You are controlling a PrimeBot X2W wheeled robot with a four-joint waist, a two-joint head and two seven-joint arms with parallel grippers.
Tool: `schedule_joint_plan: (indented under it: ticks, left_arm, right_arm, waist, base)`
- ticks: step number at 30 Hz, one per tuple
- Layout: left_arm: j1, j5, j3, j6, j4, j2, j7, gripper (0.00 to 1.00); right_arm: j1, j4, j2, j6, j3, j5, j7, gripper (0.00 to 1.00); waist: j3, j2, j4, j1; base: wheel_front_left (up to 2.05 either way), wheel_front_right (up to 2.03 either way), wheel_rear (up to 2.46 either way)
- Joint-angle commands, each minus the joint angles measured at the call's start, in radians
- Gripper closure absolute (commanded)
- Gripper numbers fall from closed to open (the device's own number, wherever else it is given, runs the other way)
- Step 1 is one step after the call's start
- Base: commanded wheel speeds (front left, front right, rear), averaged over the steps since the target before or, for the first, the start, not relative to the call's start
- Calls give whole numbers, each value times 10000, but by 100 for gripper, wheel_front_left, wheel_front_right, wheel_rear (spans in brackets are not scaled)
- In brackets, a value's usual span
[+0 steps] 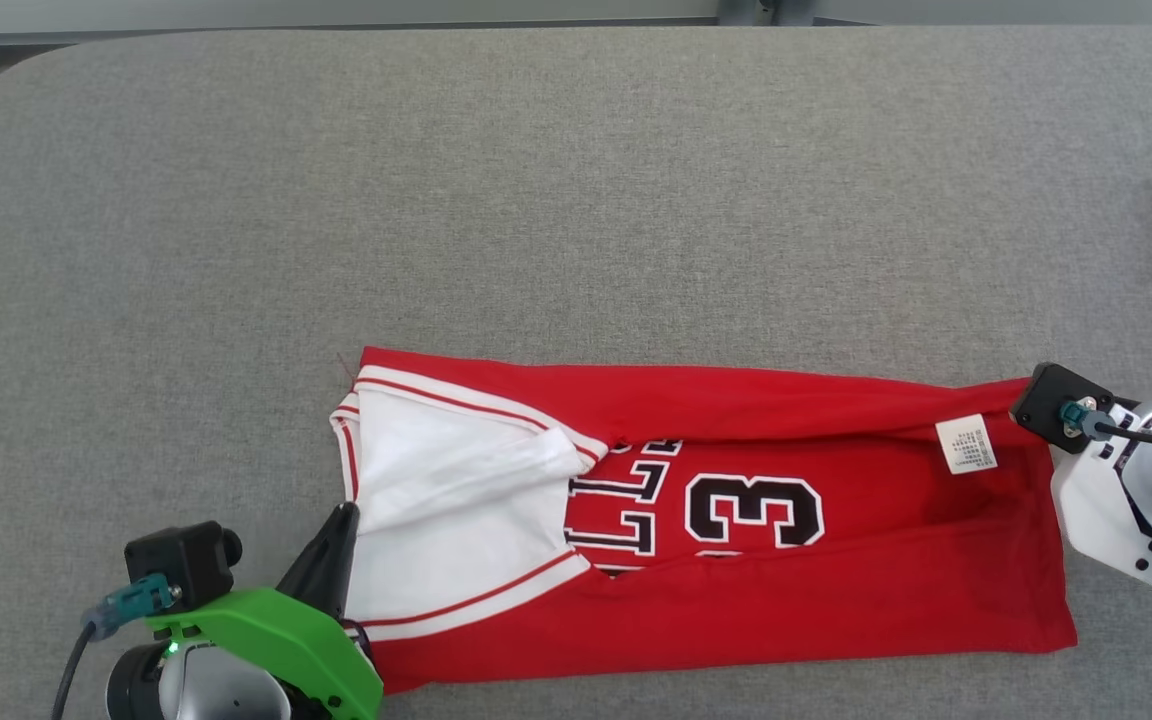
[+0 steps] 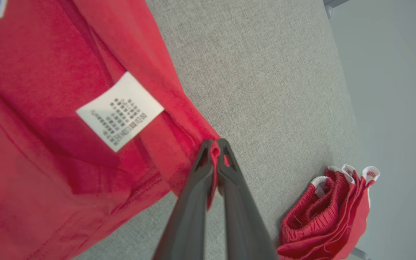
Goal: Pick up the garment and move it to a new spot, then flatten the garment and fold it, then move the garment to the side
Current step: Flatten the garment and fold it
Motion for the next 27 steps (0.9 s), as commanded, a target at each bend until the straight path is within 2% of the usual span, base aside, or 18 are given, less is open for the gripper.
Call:
schedule_joint_plan:
  ticks: [1,15,23,25,26,27]
  left_arm:
    - [271,-83,-5,53,-85,23,-9,100]
    - [994,-83,-333,170,-219,63,95,100]
    - [941,15,-691,16,432,-24,179,100]
    - [828,25,-739,-46,645,-54,128,100]
    - [765,79,-801,-80,783,-24,167,100]
    - [765,79,-801,-80,783,-24,167,100]
  right_arm:
    - [-222,77,-144,-19,186,85,7,100]
    - [-1340,-405,-1377,-19,1953,969,636,100]
    - [-1812,-410,-1499,-19,2730,1107,857,100]
    - [-1888,-325,-1449,-20,2880,1224,867,93]
    - [-1925,-277,-1425,-19,2958,1277,882,76]
    - [-1925,-277,-1425,-19,2958,1277,882,76]
  waist:
    - [-93,0,114,1]
    - [-325,0,421,1]
    - [-315,0,462,1]
    - [-312,0,472,1]
    - [-315,0,479,1]
    - [-315,0,479,1]
  base:
    - [0,0,0]
    - [0,0,0]
    - [0,0,0]
    - [0,0,0]
    - [0,0,0]
    - [0,0,0]
